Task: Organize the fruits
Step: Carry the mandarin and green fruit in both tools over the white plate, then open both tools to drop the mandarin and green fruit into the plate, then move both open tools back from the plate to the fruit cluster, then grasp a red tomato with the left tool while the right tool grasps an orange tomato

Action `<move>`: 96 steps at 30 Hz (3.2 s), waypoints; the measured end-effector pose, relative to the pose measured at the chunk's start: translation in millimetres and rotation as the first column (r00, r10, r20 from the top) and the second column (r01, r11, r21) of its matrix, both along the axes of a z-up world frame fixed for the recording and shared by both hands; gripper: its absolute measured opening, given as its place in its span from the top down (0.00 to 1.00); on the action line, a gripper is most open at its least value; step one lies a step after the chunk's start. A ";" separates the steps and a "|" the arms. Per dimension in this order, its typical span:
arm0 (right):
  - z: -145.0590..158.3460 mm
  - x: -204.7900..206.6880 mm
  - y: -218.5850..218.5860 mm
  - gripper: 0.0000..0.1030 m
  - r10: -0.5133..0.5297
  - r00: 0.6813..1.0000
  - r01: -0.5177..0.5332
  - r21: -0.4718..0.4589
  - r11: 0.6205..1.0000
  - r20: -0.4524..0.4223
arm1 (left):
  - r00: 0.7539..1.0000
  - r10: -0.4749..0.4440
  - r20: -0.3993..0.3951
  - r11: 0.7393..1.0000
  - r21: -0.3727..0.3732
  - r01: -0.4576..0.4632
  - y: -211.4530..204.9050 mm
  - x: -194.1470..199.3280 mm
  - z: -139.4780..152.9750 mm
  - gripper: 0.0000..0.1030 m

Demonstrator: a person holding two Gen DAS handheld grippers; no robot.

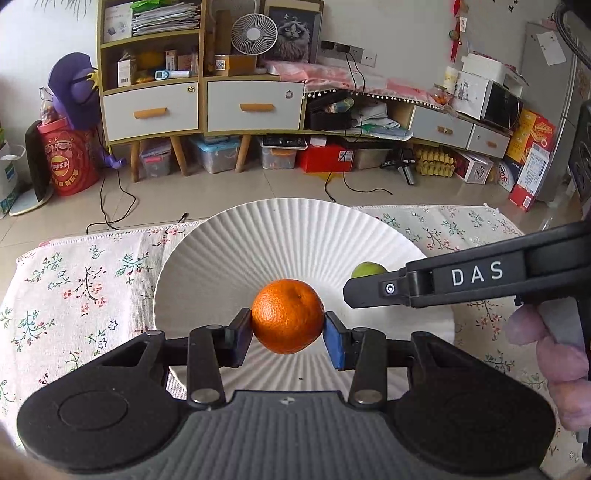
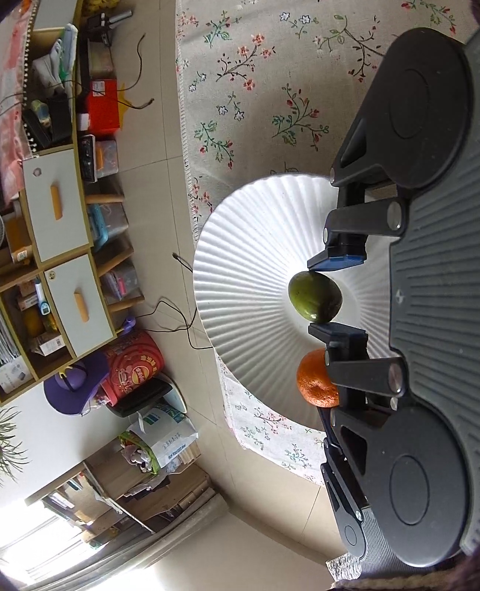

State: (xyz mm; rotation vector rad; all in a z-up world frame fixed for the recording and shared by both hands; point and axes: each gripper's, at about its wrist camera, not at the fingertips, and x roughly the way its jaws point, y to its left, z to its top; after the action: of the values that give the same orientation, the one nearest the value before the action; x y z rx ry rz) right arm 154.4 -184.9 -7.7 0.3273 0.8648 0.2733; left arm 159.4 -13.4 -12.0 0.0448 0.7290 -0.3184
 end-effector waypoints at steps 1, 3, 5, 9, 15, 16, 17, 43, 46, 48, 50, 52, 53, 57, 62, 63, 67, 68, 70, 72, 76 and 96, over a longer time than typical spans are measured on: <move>-0.8 1.6 2.2 0.74 0.001 1.000 -0.001 -0.007 1.000 -0.007 | 1.000 0.002 -0.005 1.000 0.005 -0.002 0.5 1.7 -2.1 0.66; -1.9 2.4 3.9 0.74 0.003 1.000 -0.003 -0.019 1.000 -0.016 | 1.000 0.007 -0.013 1.000 0.017 -0.007 1.6 3.7 -4.8 0.66; -2.3 3.0 4.2 0.74 0.002 1.000 -0.003 -0.023 1.000 -0.019 | 1.000 0.005 -0.006 1.000 0.019 -0.005 1.6 5.3 -4.7 0.66; -1.3 3.0 2.0 0.74 0.000 1.000 -0.001 -0.018 1.000 -0.023 | 1.000 0.009 -0.011 1.000 0.020 -0.009 1.0 7.1 -2.5 0.66; 5.0 -0.1 -0.8 0.67 0.003 1.000 -0.003 -0.026 1.000 -0.020 | 1.000 0.016 0.000 1.000 0.019 -0.016 2.4 3.1 0.9 0.58; 7.1 -1.5 -1.7 0.65 0.001 1.000 -0.002 -0.028 1.000 -0.016 | 1.000 0.017 0.000 1.000 0.018 -0.017 2.7 1.5 2.3 0.57; 9.3 -3.5 -2.6 0.62 0.000 1.000 0.000 -0.029 1.000 -0.014 | 1.000 0.018 0.000 1.000 0.019 -0.018 2.8 0.1 3.7 0.52; 63.4 -91.5 -25.0 0.18 -0.023 0.998 0.031 -0.167 0.985 0.050 | 0.993 0.113 -0.027 0.993 0.038 -0.112 14.9 -90.8 59.9 0.10; 61.9 -95.8 -23.6 0.15 -0.032 0.999 0.039 -0.169 0.985 0.043 | 0.994 0.101 -0.030 0.995 0.022 -0.100 18.1 -95.4 58.9 0.07; 61.0 -98.1 -22.3 0.13 -0.039 0.998 0.045 -0.167 0.985 0.042 | 0.996 0.084 -0.025 0.996 0.026 -0.083 17.8 -102.0 57.0 0.07; 61.3 -104.4 -20.1 0.12 -0.053 0.998 0.059 -0.171 0.983 0.044 | 0.997 0.070 -0.024 0.997 0.032 -0.069 19.0 -104.2 56.8 0.06; 61.4 -111.1 -20.1 0.11 -0.066 0.997 0.073 -0.171 0.982 0.046 | 0.998 0.056 -0.023 0.998 0.037 -0.055 19.8 -106.0 57.0 0.06; 61.5 -114.1 -19.5 0.11 -0.071 0.996 0.078 -0.174 0.982 0.046 | 0.999 0.048 -0.021 0.998 0.041 -0.048 19.4 -109.1 58.1 0.06; 61.8 -126.6 -15.1 0.07 -0.108 0.993 0.116 -0.186 0.976 0.056 | 0.999 0.025 -0.037 0.998 0.058 -0.023 22.2 -114.0 57.4 0.06; 58.0 -133.7 -14.2 0.05 -0.130 0.990 0.137 -0.188 0.973 0.049 | 0.998 0.003 -0.060 0.996 0.092 0.002 25.6 -120.0 54.0 0.06; 56.9 -134.7 -13.7 0.05 -0.129 0.990 0.136 -0.198 0.971 0.048 | 0.998 0.002 -0.063 0.995 0.097 0.004 26.3 -121.0 53.0 0.06; 54.5 -134.4 -11.3 0.05 -0.121 0.992 0.129 -0.228 0.965 0.047 | 0.997 0.011 -0.072 0.992 0.127 -0.002 32.1 -125.7 47.6 0.06; 53.0 -135.1 -9.7 0.04 -0.117 0.992 0.125 -0.229 0.965 0.047 | 0.997 0.014 -0.072 0.991 0.130 -0.005 34.9 -126.3 46.6 0.06; 50.7 -133.0 -7.7 0.04 -0.103 0.994 0.111 -0.229 0.967 0.046 | 0.997 0.022 -0.078 0.992 0.129 -0.012 41.0 -126.0 43.9 0.06; 47.1 -130.3 -3.6 0.03 -0.080 0.996 0.088 -0.228 0.970 0.045 | 0.996 0.030 -0.085 0.992 0.123 -0.019 47.8 -123.9 40.8 0.06; 37.1 -121.6 5.7 0.03 -0.012 0.999 0.021 -0.235 0.972 0.043 | 0.995 0.054 -0.081 0.991 0.129 -0.043 60.6 -117.5 34.9 0.06; -0.6 -96.5 22.7 0.18 0.130 0.989 -0.102 -0.310 0.945 0.071 | 0.985 0.027 -0.172 0.996 0.094 -0.011 83.3 -93.3 9.2 0.27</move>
State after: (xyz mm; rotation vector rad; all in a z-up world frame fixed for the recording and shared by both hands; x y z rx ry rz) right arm 57.9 -162.2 -8.3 -0.0260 0.8238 0.2571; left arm 66.0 70.0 -2.8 0.0990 0.9158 -0.2718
